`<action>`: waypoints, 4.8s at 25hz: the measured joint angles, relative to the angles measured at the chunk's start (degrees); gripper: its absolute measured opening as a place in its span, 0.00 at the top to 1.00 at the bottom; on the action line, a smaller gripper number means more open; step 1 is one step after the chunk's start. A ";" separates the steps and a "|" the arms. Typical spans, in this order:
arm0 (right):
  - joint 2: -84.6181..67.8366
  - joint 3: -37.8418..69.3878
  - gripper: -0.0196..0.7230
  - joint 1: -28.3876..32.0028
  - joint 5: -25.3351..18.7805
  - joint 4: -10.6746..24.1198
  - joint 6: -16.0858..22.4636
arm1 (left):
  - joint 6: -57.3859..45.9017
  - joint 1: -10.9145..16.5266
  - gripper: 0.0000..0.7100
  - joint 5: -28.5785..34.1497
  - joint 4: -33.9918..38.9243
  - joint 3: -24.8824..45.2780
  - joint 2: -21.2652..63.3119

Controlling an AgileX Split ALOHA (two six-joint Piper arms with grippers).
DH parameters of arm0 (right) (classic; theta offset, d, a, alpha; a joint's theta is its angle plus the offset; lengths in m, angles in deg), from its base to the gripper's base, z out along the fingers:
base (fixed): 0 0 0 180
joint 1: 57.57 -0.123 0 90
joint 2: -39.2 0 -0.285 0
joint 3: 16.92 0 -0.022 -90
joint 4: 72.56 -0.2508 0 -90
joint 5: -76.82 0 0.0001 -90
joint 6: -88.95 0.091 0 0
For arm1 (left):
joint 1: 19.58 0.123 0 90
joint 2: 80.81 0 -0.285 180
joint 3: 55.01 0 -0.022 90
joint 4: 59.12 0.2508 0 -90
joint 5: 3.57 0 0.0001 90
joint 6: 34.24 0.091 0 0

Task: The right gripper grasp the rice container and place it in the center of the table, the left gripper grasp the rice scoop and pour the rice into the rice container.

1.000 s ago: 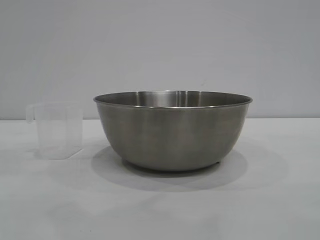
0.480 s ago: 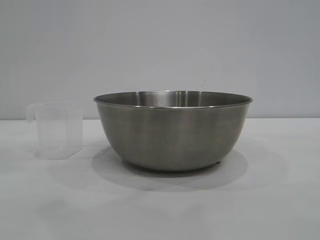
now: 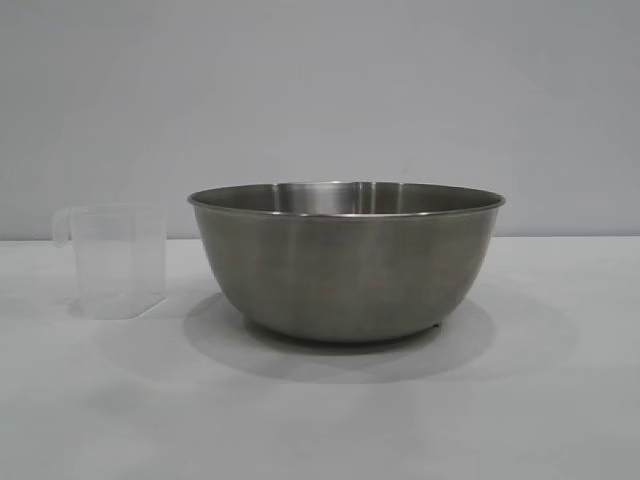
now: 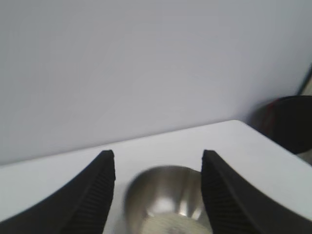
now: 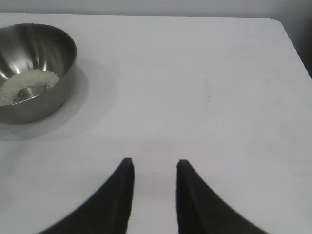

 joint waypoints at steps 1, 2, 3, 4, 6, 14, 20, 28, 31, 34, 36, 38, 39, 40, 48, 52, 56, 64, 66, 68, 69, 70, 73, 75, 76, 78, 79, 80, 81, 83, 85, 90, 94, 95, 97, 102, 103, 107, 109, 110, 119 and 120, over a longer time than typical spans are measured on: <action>0.00 0.00 0.68 0.00 0.00 0.00 0.00 | 1.29 0.00 0.51 1.35 0.73 0.00 0.00; 0.00 0.00 0.68 0.00 0.00 0.00 0.00 | 1.69 0.00 0.51 3.26 1.93 0.00 0.00; 0.00 0.00 0.68 0.00 0.00 0.00 0.00 | 1.68 0.00 0.51 5.39 2.55 0.00 0.00; 0.00 0.00 0.68 0.00 0.00 0.00 0.00 | 1.56 0.00 0.51 7.57 3.05 0.00 0.00; 0.00 0.00 0.68 0.00 0.00 0.00 0.00 | 1.19 0.00 0.51 10.98 3.17 0.00 0.00; 0.00 0.00 0.68 0.00 0.00 0.00 0.00 | 1.19 0.00 0.51 13.20 3.17 0.00 0.00; 0.00 0.00 0.68 0.00 0.00 0.00 0.00 | 17.35 0.00 0.51 17.92 -18.71 0.00 0.00; 0.00 0.00 0.68 0.00 0.00 0.00 0.00 | 44.27 0.00 0.51 42.62 -44.56 -2.37 10.06; 0.00 0.00 0.68 0.00 0.00 0.00 0.00 | 45.32 0.00 0.51 52.75 -46.92 -4.83 16.44; 0.00 0.00 0.68 0.00 0.00 0.00 0.00 | 45.64 0.00 0.51 63.07 -47.66 -7.80 22.59; 0.00 0.00 0.68 0.00 0.00 0.00 0.00 | 45.68 0.00 0.51 69.42 -47.71 -9.98 26.63; 0.00 0.00 0.68 0.00 0.00 0.00 0.00 | 45.78 0.00 0.51 73.94 -47.76 -12.06 30.16; 0.00 0.00 0.68 0.00 0.00 0.00 0.00 | 45.78 0.00 0.51 76.06 -47.85 -12.87 32.02; 0.00 0.00 0.68 0.00 0.00 0.00 0.00 | 45.78 0.00 0.51 78.04 -48.13 -13.42 33.86; 0.00 0.00 0.68 0.00 0.00 -0.04 0.00 | 45.78 0.00 0.51 85.33 -51.33 -14.44 42.89; 0.00 0.00 0.68 0.00 0.00 -0.04 0.00 | 45.78 0.00 0.51 85.65 -48.80 -13.30 42.89; 0.00 0.00 0.68 0.00 0.00 -0.04 0.00 | 45.78 0.00 0.51 83.61 -47.99 -10.26 42.89; 0.00 0.00 0.68 0.00 0.00 -0.04 0.00 | 48.08 0.00 0.51 79.11 -47.88 -4.81 42.89; 0.00 0.00 0.68 0.00 0.00 -0.04 0.00 | 48.21 0.00 0.51 78.05 -48.17 -3.66 42.89; 0.00 0.00 0.68 0.00 0.00 -0.04 0.00 | 48.21 0.00 0.51 77.67 -48.29 -3.29 42.89; 0.00 0.00 0.68 0.00 0.00 -0.04 0.00 | 48.21 0.00 0.51 77.48 -48.29 -3.29 42.89; 0.00 0.00 0.68 0.00 0.00 -0.04 0.00 | 48.21 0.00 0.51 77.46 -48.29 -3.29 42.89; 0.00 0.00 0.68 0.00 0.00 -0.04 0.00 | 48.21 0.00 0.51 77.22 -48.29 -3.29 42.89; 0.00 0.00 0.68 0.00 0.00 -0.04 0.00 | 48.21 0.00 0.51 77.18 -48.29 -3.29 42.89; 0.00 0.00 0.68 0.00 0.00 -0.04 0.00 | 48.21 0.00 0.51 77.09 -48.29 -3.29 42.89; 0.00 0.00 0.68 0.00 0.00 -0.04 0.00 | 48.21 0.00 0.51 76.96 -48.29 -3.29 42.89; 0.00 0.00 0.68 0.00 0.00 -0.04 0.00 | 48.21 0.00 0.51 76.96 -48.29 -3.29 42.89; 0.00 0.00 0.68 0.00 0.00 -0.04 0.00 | 48.21 0.00 0.51 76.96 -48.29 -3.29 42.89; 0.00 0.00 0.68 0.00 0.00 -0.04 0.00 | 48.21 0.00 0.51 76.96 -48.29 -3.29 42.89; 0.00 0.00 0.68 0.00 0.00 -0.04 0.00 | 48.21 0.00 0.51 76.96 -48.29 -3.29 42.89; 0.00 0.00 0.68 0.00 0.00 -0.04 0.00 | 48.11 0.00 0.51 76.83 -48.29 -3.29 42.89; 0.00 0.00 0.68 0.00 0.00 -0.04 0.00 | 48.11 4.30 0.51 76.83 -48.29 -3.29 42.89; 0.00 0.00 0.68 0.00 0.00 -0.04 0.00 | 48.11 10.68 0.51 76.83 -48.29 -3.29 42.89; 0.00 0.00 0.68 0.00 0.00 -0.04 0.00 | 48.11 12.00 0.51 76.83 -48.29 -3.29 42.89; 0.00 0.00 0.68 0.00 0.00 -0.04 0.00 | 48.11 13.28 0.51 76.83 -48.29 -3.29 42.89; 0.00 0.00 0.68 0.00 0.00 -0.04 0.00 | 48.11 13.51 0.51 76.83 -48.29 -3.29 42.89; 0.00 0.00 0.68 0.00 0.00 -0.04 0.00 | 48.11 13.51 0.51 76.83 -48.29 -3.29 42.89; 0.00 0.00 0.68 0.00 0.00 -0.04 0.00 | 48.11 13.51 0.51 76.83 -48.29 -3.29 42.89; 0.00 0.00 0.68 0.00 0.00 -0.04 0.00 | 48.11 13.51 0.51 76.83 -48.29 -3.29 42.89; 0.00 0.00 0.68 0.00 0.00 -0.04 0.00 | 48.11 13.51 0.51 76.83 -48.29 -3.29 42.89; 0.00 0.00 0.68 0.00 0.00 -0.04 0.00 | 48.11 13.51 0.51 76.79 -48.29 -3.29 42.89; 0.00 0.00 0.68 0.00 0.00 -0.04 0.00 | 48.11 13.51 0.51 76.79 -48.29 -3.29 42.89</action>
